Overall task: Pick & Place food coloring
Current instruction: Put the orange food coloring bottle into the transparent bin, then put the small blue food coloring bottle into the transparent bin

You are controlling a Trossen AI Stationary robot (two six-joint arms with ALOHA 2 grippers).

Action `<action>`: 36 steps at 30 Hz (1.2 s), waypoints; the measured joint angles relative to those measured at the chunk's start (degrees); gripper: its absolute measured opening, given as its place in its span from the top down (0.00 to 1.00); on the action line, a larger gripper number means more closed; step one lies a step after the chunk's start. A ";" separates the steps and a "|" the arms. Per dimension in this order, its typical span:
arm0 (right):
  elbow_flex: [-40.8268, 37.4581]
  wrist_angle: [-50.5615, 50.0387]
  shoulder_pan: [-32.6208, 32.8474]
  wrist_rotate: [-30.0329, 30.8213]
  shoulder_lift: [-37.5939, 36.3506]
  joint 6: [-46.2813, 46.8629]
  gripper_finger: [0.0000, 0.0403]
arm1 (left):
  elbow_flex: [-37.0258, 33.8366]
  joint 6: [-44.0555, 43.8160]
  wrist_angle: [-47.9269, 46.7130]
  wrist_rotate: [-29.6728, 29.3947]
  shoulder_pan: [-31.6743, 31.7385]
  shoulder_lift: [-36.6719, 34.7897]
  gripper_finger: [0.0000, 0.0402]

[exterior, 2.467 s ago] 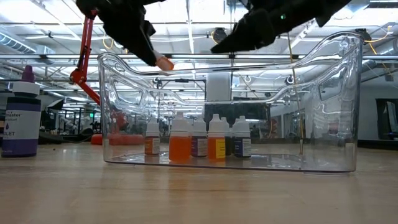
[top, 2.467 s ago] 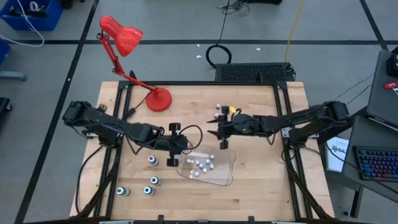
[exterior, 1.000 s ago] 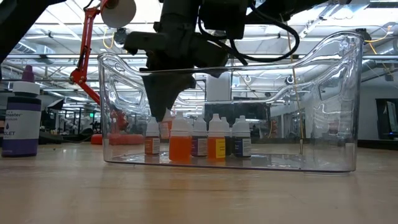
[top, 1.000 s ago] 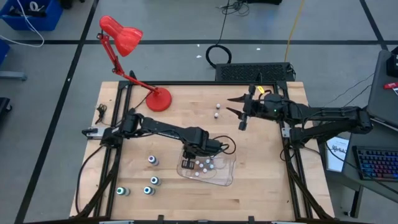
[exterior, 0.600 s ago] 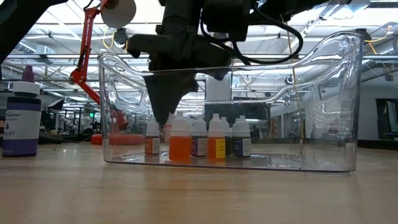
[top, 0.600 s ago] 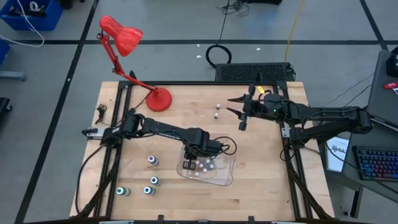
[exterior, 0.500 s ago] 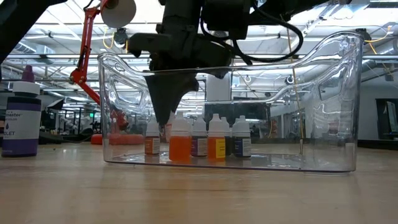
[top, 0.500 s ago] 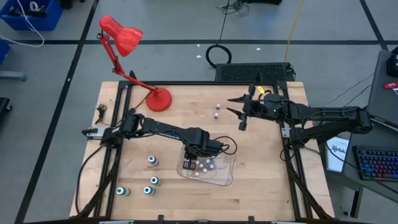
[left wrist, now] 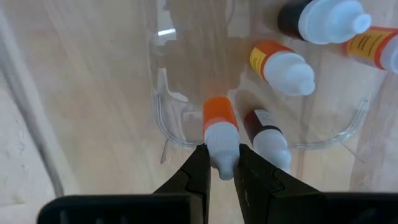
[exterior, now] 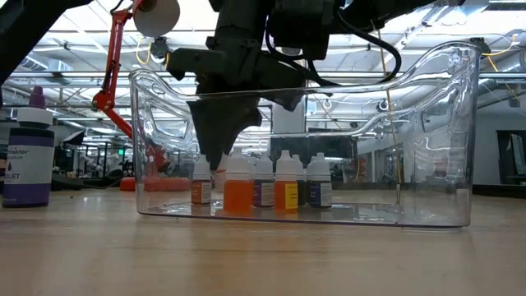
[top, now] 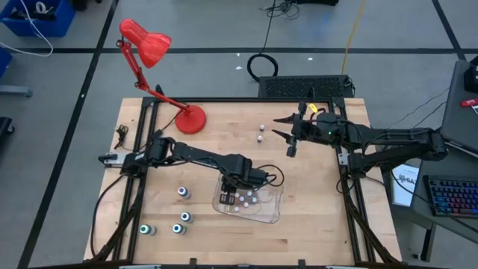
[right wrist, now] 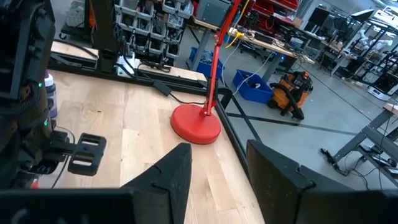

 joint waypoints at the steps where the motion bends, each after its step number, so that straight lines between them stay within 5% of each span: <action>1: 0.00 -0.01 0.00 0.00 0.00 0.00 0.65 | 0.00 0.02 0.00 0.00 0.00 0.00 0.87; 19: 0.00 -0.47 0.00 -0.02 0.00 0.02 0.65 | 0.00 -0.02 0.00 0.94 0.11 1.51 0.87; 28: 0.00 -1.11 0.00 -0.02 0.00 0.02 0.65 | 0.00 -0.70 -0.07 1.00 -0.09 1.48 0.59; 36: 0.00 -1.31 0.00 -0.02 0.00 0.02 0.65 | -0.04 -0.70 -0.24 0.91 -0.07 -0.67 0.48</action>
